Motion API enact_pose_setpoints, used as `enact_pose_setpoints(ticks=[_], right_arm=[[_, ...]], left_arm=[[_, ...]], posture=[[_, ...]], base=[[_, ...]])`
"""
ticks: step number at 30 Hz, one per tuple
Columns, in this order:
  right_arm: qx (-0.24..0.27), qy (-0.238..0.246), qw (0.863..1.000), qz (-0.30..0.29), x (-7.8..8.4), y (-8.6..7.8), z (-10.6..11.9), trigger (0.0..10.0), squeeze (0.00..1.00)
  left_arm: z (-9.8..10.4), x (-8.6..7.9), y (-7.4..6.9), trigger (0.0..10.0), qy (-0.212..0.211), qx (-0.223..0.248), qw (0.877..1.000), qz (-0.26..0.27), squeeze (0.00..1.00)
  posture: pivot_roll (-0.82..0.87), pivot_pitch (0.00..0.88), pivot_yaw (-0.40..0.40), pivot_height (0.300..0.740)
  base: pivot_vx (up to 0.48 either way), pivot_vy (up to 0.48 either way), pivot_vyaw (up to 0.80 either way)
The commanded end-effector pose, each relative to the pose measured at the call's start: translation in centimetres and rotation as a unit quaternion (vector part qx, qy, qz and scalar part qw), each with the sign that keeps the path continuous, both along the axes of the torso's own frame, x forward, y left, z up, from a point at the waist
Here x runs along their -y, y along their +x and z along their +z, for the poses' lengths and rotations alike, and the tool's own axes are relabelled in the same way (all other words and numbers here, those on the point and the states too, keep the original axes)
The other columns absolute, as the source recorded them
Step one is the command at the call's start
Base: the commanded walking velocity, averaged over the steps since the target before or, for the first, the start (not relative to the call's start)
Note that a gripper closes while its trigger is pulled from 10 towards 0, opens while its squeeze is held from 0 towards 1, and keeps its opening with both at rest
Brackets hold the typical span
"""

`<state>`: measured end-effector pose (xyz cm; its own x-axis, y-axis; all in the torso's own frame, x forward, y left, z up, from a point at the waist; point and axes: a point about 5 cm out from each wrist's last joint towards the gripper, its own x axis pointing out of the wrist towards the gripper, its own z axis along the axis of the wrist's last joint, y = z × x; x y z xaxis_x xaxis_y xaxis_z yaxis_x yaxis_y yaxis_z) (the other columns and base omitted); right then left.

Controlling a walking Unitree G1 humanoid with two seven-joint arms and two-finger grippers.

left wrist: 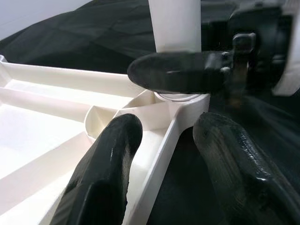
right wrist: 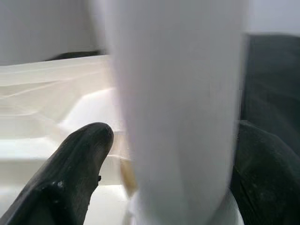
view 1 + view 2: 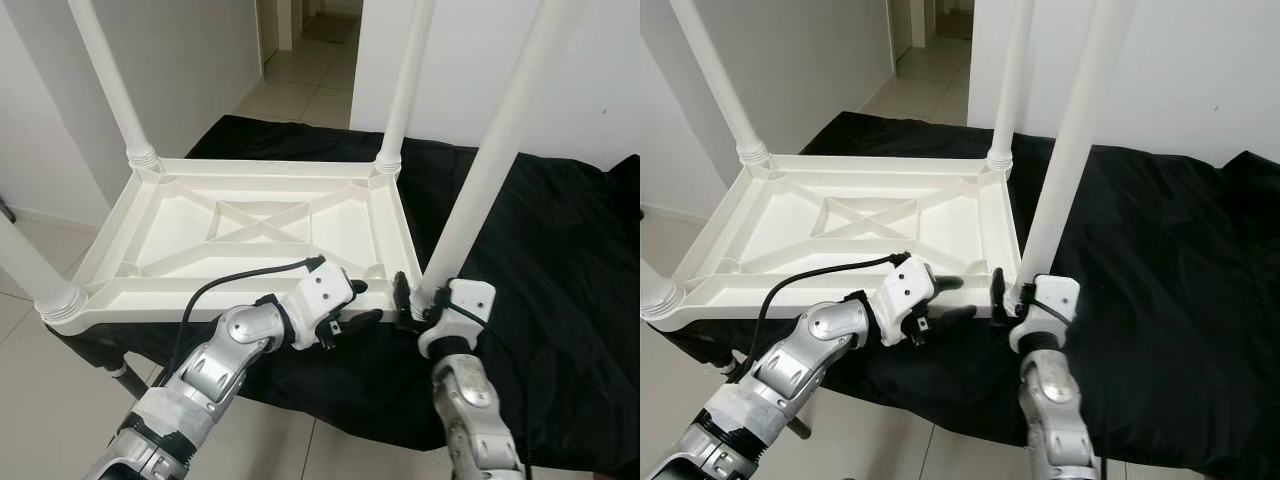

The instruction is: Building children table

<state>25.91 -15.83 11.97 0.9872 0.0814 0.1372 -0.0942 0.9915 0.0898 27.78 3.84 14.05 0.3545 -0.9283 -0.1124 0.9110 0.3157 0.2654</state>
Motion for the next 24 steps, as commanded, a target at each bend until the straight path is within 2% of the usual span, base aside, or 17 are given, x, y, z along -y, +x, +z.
enact_pose_setpoints(ticks=[1, 6, 13, 15, 22, 23, 24], right_arm=[[0.013, -0.005, 0.999, 0.034, 0.0, -0.3, 0.1, 10.0, 0.00], [0.011, -0.037, 0.994, 0.099, 1.8, 0.0, -0.1, 10.0, 0.00], [0.008, -0.062, 0.989, 0.136, 2.2, 0.4, -0.1, 10.0, 0.00], [0.004, -0.078, 0.982, 0.175, 2.8, 1.5, 0.2, 10.0, 0.00], [0.007, -0.091, 0.977, 0.194, 2.9, 2.4, 0.5, 10.0, 0.00], [0.005, -0.093, 0.974, 0.207, 2.8, 2.8, 0.6, 5.9, 0.00], [-0.004, -0.102, 0.968, 0.227, 2.7, 3.2, 0.4, 0.0, 0.00]], left_arm=[[-0.1, 0.0, -0.3, 10.0, 0.009, -0.006, 1.000, -0.025, 0.00], [0.0, 0.0, -0.3, 10.0, 0.010, -0.005, 1.000, -0.028, 0.00], [0.1, 0.1, -0.4, 10.0, 0.010, -0.005, 0.999, -0.030, 0.00], [0.2, 0.1, -0.3, 10.0, 0.011, -0.003, 0.999, -0.031, 0.00], [0.3, 0.2, -0.2, 10.0, 0.012, -0.002, 0.999, -0.032, 0.00], [0.3, 0.2, -0.2, 10.0, 0.013, -0.001, 0.999, -0.032, 0.00], [0.3, 0.3, -0.2, 10.0, 0.014, 0.001, 0.999, -0.033, 0.00]], posture=[[-0.03, 0.010, -0.020, 0.740], [-0.02, 0.014, -0.006, 0.740], [-0.02, 0.014, -0.006, 0.740], [-0.02, 0.013, 0.001, 0.740], [-0.02, 0.011, 0.002, 0.740], [-0.02, 0.008, 0.000, 0.740], [-0.01, 0.008, -0.004, 0.740]], base=[[0.000, 0.000, 0.00], [0.000, 0.000, 0.00], [0.000, 0.000, 0.00], [0.000, 0.000, 0.00], [0.000, 0.000, 0.00], [0.000, 0.000, 0.00], [0.000, 0.000, 0.00]])
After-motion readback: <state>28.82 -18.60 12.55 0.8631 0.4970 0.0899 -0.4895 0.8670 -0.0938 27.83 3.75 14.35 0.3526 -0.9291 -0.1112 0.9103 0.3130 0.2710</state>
